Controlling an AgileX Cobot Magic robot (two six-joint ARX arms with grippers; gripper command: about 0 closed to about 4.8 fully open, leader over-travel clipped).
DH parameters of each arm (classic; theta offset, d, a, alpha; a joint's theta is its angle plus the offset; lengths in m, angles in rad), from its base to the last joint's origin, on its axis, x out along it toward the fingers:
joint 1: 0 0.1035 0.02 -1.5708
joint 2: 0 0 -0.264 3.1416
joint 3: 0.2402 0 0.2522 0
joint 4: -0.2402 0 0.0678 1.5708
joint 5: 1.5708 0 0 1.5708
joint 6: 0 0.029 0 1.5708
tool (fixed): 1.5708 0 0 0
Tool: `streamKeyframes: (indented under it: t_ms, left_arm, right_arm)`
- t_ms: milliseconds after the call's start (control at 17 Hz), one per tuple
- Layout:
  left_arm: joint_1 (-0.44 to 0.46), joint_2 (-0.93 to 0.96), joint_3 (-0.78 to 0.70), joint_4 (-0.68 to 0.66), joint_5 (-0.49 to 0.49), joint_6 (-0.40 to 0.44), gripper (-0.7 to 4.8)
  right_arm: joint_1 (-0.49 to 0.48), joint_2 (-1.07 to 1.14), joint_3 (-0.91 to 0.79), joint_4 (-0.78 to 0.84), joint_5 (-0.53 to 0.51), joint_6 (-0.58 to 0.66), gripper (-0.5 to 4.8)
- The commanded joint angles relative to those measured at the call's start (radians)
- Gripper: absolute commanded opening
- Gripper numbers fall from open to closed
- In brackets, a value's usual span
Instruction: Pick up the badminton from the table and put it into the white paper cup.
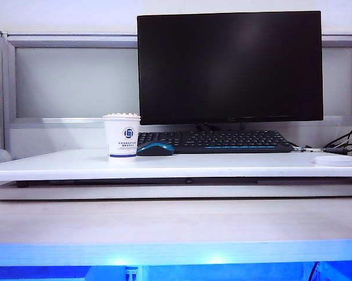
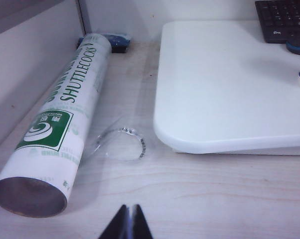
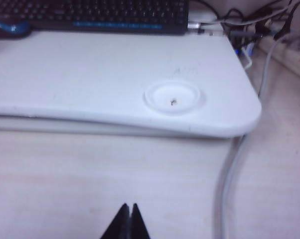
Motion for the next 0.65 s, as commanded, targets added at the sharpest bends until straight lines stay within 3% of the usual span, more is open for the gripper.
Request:
streamKeyframes:
  t_ms: [59,647]
  left_arm:
    - [0.000,0.000,-0.002,-0.018,-0.004,0.002,0.22]
    - [0.000,0.000,-0.002,-0.018,-0.004,0.003,0.22]
  right_arm:
    - [0.000,0.000,0.001,-0.031,0.004,0.002,-0.07]
    - [0.001,0.001,0.002,-0.020,-0.002,0.002,0.00]
